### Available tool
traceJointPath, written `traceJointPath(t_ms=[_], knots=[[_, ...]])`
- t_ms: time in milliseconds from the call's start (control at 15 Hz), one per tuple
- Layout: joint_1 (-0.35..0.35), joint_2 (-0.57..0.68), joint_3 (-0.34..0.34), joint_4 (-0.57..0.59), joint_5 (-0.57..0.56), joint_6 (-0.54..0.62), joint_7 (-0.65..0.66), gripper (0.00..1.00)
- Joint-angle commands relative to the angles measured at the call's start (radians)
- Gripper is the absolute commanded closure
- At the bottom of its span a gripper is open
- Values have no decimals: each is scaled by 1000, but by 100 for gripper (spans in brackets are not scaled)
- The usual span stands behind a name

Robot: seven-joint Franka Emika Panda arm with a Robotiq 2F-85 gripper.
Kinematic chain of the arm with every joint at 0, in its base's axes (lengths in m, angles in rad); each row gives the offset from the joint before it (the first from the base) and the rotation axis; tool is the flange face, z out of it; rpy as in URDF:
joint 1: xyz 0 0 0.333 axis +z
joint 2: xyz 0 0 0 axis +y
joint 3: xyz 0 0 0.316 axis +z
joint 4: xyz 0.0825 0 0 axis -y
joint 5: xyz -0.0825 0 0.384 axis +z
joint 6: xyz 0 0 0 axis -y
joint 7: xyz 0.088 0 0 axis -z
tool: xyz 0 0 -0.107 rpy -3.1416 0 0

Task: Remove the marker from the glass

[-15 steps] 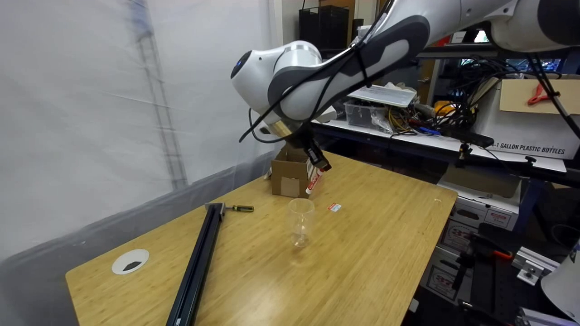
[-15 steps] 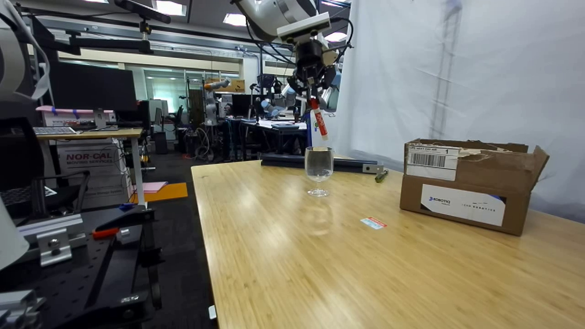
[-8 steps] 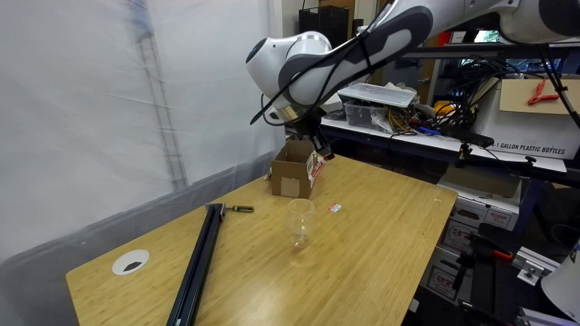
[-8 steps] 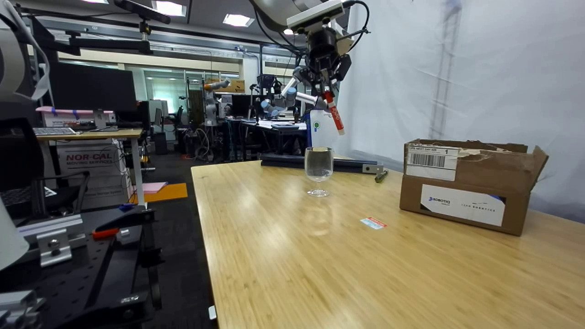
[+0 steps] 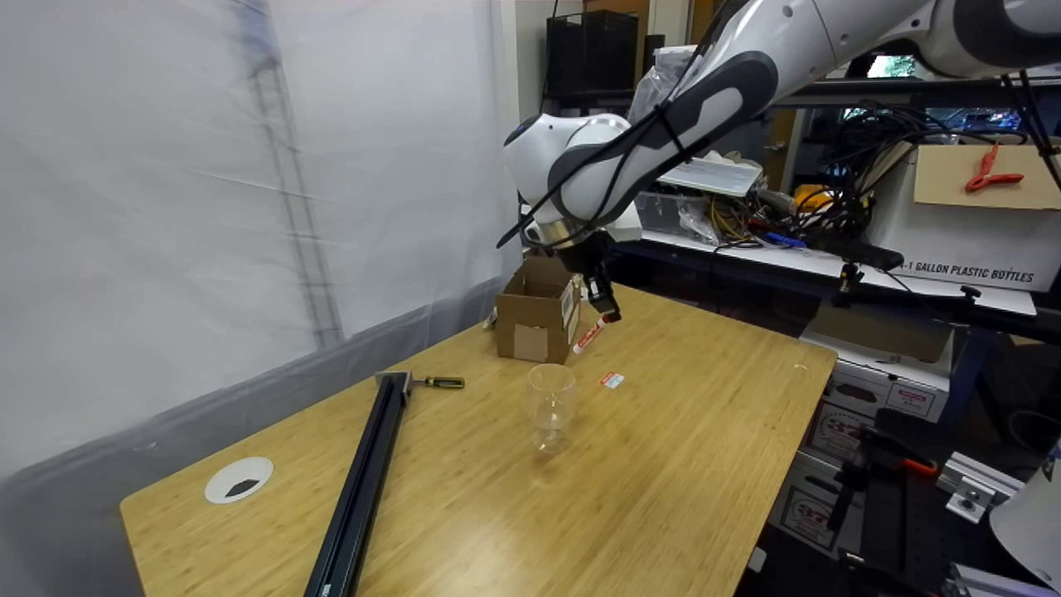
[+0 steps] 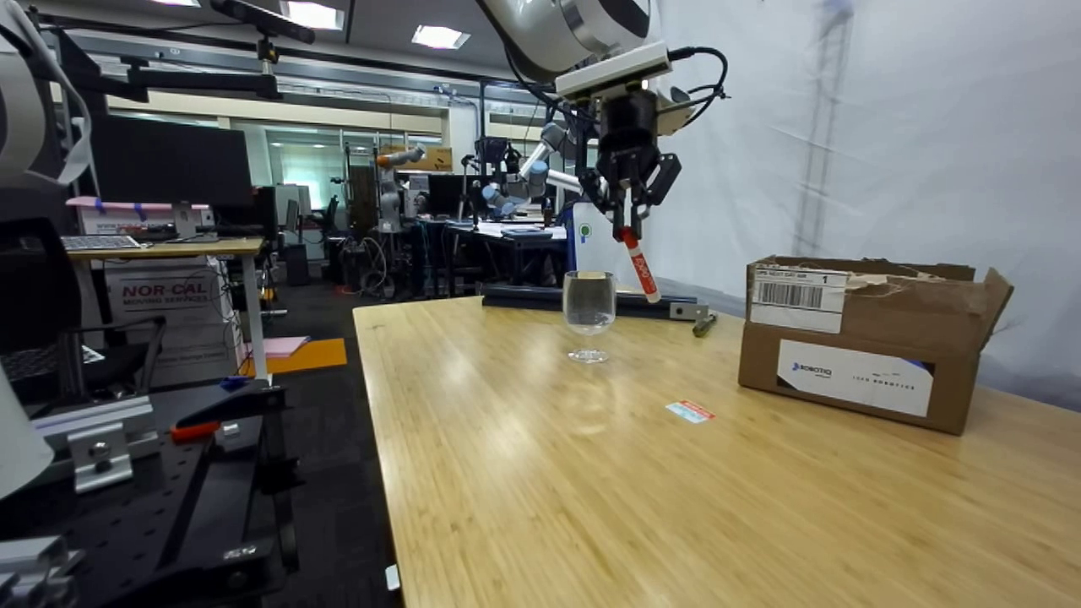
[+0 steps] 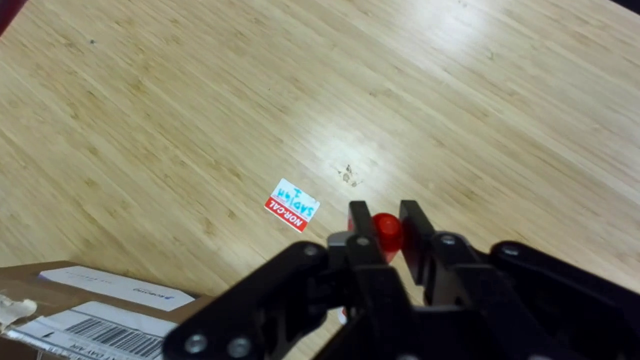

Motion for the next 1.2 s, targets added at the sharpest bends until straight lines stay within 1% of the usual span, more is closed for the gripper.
traceJointPath(t_ms=[0,600,1133], knots=[[-40,-47,-5,-106,56,116,5,95],[-106,-55,-29,-261,133,326,-15,95],[-127,-44,-43,-337,148,474,-18,95]])
